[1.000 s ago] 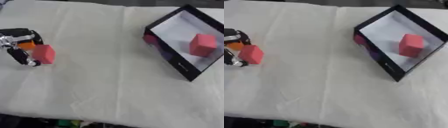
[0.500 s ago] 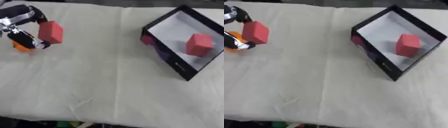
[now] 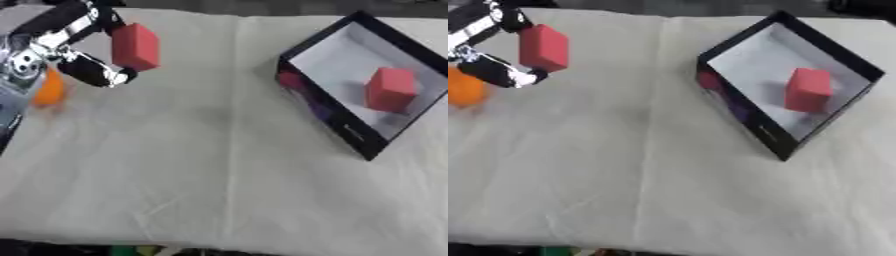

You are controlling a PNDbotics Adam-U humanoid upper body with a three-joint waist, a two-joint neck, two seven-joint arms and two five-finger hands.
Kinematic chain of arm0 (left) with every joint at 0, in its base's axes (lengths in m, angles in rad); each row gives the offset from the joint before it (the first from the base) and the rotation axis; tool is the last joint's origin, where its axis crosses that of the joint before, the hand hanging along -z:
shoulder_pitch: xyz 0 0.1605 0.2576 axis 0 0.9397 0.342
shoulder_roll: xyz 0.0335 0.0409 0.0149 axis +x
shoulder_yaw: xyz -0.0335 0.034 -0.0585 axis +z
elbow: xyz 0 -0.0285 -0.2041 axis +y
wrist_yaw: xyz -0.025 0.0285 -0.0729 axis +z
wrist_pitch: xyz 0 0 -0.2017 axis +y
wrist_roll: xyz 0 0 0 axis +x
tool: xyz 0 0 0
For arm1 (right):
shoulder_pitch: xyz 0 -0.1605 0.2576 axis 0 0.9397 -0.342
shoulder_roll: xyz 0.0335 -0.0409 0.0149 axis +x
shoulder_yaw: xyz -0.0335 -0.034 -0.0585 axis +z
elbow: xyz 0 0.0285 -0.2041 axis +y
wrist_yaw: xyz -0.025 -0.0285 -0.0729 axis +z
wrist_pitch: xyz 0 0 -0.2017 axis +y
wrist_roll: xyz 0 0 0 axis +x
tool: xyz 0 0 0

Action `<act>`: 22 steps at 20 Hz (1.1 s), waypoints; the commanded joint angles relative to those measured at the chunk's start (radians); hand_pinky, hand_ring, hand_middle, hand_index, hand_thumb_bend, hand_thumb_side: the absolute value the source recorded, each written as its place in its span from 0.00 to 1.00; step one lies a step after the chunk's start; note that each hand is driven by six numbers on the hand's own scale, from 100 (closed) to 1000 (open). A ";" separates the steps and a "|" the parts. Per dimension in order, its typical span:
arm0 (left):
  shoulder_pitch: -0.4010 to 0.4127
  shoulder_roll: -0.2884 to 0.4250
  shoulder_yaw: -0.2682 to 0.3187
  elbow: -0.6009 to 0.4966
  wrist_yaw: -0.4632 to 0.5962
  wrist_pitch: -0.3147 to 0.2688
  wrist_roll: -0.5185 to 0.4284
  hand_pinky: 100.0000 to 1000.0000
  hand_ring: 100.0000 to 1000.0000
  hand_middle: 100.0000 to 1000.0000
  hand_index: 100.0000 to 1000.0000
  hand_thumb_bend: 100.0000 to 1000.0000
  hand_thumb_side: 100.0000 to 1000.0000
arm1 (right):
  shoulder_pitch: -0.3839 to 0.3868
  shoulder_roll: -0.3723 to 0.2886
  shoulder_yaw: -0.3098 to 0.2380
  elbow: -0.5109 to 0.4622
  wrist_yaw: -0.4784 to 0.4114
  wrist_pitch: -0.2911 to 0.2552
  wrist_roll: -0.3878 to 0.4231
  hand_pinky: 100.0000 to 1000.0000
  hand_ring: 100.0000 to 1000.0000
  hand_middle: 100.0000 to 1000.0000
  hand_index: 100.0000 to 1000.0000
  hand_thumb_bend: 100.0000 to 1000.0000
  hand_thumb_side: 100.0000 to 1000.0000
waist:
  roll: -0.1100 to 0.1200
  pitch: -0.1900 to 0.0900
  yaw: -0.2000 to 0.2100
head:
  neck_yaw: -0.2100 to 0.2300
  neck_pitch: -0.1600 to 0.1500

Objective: Pick up the objects with one hand, pass them to the other hand, and then place them into the box on the other side of the table.

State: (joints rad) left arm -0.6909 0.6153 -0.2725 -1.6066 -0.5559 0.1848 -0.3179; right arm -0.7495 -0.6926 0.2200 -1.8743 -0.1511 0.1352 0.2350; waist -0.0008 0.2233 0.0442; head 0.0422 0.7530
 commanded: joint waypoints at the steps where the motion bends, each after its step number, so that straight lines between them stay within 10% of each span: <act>1: -0.026 -0.029 0.000 -0.007 -0.021 -0.012 0.028 0.77 0.66 0.57 0.51 0.22 0.00 | -0.034 0.005 0.017 -0.008 0.042 -0.007 0.030 0.94 0.95 1.00 1.00 0.00 0.33 | -0.006 -0.036 0.002 | -0.008 -0.011; 22: -0.059 -0.258 -0.021 0.016 -0.080 -0.032 0.136 0.75 0.64 0.56 0.50 0.17 0.00 | -0.112 0.101 0.157 0.088 0.227 -0.056 0.192 0.94 0.96 1.00 1.00 0.00 0.16 | -0.015 -0.029 0.017 | -0.045 -0.021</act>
State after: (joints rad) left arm -0.7282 0.3577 -0.2944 -1.5819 -0.6279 0.1548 -0.1875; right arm -0.8414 -0.5841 0.3809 -1.7833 0.0650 0.0839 0.4185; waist -0.0039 0.2232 0.0617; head 0.0000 0.7445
